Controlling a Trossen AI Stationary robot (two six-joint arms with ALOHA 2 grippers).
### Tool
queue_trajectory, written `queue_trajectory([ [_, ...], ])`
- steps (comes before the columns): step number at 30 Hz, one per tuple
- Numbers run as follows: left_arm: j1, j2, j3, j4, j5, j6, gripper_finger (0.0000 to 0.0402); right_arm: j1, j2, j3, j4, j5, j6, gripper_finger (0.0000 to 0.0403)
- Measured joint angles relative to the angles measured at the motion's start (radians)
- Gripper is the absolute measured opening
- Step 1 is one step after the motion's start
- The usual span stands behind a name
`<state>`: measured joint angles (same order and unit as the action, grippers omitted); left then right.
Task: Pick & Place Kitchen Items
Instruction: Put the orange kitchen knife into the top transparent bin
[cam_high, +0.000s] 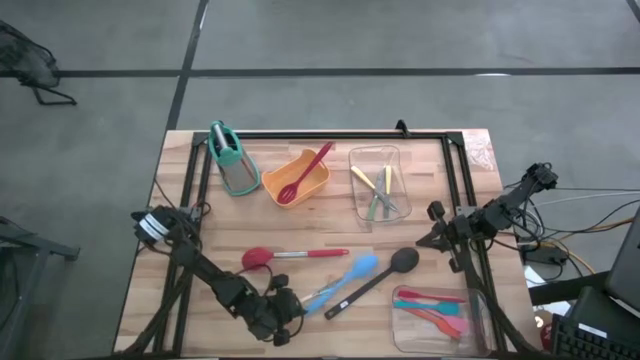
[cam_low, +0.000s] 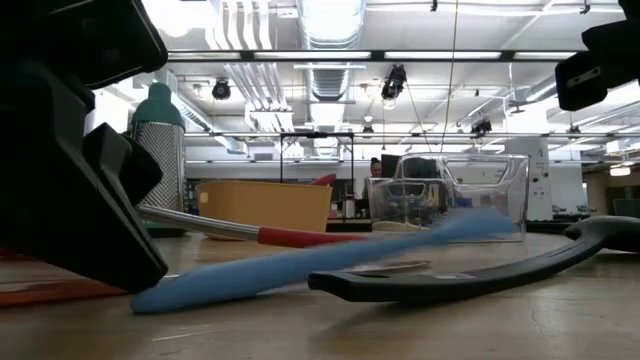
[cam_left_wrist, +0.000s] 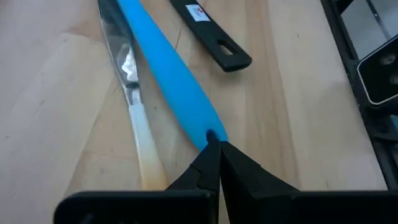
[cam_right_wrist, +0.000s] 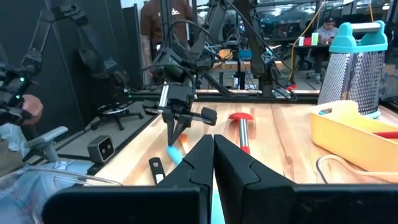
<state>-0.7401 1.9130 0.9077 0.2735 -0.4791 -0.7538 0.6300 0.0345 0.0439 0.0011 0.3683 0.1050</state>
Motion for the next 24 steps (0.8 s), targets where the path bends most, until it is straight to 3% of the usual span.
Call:
queue_trajectory([
  [17,0.002,0.015,-0.011,-0.044,-0.051,-0.067,0.0009,0.000,0.000,0.000,0.009,0.000,0.007,0.0008],
  [24,0.003,0.014,-0.012,-0.092,-0.154,-0.103,0.0009,0.000,0.009,-0.001,0.014,0.025,0.213,0.0008],
])
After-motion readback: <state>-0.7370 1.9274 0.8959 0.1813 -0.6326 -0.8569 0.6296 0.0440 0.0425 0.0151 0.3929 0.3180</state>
